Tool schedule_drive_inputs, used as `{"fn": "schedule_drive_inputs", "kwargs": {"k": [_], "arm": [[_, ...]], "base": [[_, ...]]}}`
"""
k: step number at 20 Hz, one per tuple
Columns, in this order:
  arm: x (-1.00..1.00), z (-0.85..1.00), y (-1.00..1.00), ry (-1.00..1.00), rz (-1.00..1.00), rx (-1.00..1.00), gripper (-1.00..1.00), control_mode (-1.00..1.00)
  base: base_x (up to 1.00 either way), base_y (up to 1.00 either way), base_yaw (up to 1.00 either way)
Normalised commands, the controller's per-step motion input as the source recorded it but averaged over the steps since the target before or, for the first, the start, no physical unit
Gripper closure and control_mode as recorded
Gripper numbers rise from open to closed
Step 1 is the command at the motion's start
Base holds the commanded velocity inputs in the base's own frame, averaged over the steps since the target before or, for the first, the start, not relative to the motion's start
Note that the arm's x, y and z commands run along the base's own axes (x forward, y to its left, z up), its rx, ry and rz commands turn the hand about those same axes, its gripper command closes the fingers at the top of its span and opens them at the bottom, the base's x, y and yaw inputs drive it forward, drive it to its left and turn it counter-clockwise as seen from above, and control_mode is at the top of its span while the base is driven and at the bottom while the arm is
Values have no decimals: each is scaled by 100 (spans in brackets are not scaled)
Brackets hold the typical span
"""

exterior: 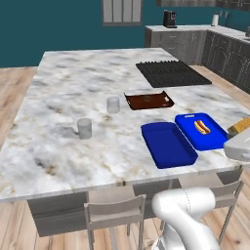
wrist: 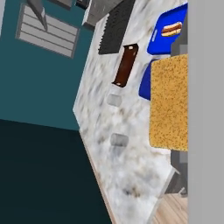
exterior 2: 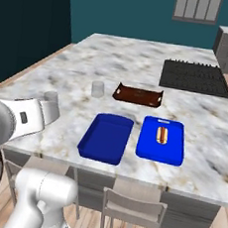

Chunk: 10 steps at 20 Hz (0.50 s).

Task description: Take the cakes from the fridge and place them on the empty tray on the dining counter.

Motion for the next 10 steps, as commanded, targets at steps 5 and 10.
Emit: {"fn": "schedule_drive_inputs", "kwargs": {"k": [5, 10], "arm": [[48, -4, 1, 2, 0, 0, 100, -100], [53, -26, 0, 5, 0, 0, 100, -100]], "base": [[0, 0, 0], [0, 0, 0]]}}
